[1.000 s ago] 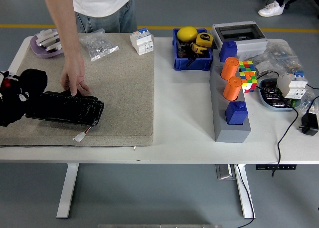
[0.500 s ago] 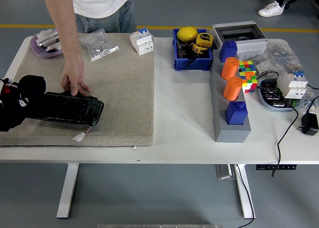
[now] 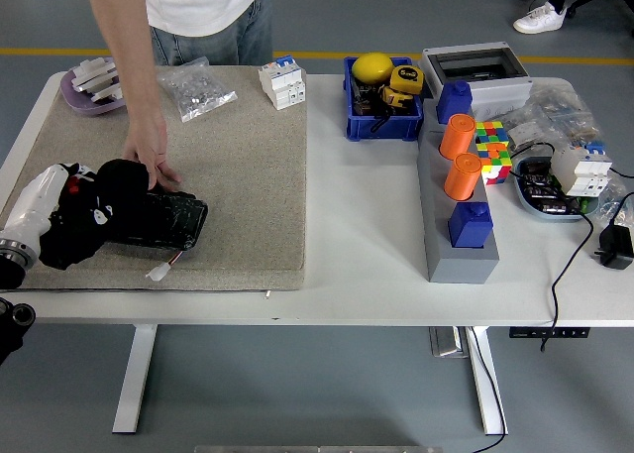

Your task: Pick the rag up,wipe the panel,place it on the desk

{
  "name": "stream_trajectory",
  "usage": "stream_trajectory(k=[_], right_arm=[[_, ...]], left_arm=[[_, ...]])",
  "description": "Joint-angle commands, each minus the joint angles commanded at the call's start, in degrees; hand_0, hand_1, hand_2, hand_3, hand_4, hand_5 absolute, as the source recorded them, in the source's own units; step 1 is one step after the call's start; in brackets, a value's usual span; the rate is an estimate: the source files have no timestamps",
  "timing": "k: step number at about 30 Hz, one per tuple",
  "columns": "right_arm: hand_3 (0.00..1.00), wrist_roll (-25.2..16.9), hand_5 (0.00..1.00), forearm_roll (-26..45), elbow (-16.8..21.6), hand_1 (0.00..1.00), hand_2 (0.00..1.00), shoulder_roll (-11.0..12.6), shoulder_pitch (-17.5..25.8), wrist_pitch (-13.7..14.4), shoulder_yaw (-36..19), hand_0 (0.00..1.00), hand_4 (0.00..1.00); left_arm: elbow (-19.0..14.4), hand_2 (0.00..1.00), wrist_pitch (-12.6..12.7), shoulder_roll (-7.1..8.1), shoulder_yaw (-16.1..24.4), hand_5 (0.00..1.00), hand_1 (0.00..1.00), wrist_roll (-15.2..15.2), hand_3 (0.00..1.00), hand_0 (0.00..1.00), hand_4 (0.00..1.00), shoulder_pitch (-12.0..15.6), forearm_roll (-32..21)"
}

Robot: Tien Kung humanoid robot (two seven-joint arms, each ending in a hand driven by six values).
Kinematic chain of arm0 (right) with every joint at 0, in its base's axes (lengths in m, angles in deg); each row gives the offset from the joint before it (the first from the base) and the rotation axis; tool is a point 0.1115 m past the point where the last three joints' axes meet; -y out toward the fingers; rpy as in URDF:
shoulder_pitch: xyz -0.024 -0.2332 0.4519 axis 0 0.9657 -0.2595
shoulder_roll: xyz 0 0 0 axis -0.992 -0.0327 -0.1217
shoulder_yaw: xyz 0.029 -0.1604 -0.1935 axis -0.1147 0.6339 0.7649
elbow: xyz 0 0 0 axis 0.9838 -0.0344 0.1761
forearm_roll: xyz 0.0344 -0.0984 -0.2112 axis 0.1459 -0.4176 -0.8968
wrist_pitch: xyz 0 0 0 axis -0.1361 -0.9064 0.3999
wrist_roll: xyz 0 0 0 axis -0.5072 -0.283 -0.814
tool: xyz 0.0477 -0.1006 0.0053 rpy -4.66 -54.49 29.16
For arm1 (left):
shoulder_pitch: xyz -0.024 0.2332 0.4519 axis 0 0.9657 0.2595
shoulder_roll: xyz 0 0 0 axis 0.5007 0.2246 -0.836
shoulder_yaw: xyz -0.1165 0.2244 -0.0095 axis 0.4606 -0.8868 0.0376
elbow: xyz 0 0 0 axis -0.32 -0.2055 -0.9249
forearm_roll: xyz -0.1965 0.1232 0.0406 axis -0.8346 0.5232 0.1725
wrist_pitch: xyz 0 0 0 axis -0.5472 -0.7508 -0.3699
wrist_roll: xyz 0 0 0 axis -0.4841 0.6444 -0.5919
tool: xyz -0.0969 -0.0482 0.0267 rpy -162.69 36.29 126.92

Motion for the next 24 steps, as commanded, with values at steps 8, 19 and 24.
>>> stream_trajectory(k=[8,19,24], right_arm=[[0.684,-0.06,0.743,0.36,-0.11,0.694,0.708,0.15,-0.05,-0.15,0.2,0.807,0.998],[0.684,-0.05,0.742,0.44,-0.09,0.694,0.708,0.22,-0.09,-0.29,0.32,0.805,0.998],[0.684,-0.08,0.742,0.4,0.0,0.694,0.708,0.17,-0.12,-0.26,0.28,0.806,0.998]], left_arm=[[-6.79,0.545,-0.62,-0.46,-9.07,0.002,0.289,3.49,0.502,0.26,0.207,-1.25,2.91],[-9.12,0.547,0.07,-1.33,-12.58,0.002,0.291,5.61,0.506,0.265,0.216,-3.08,4.31],[-7.89,0.546,1.03,-1.18,-11.46,0.002,0.289,5.24,0.503,0.263,0.212,-3.03,3.8]])
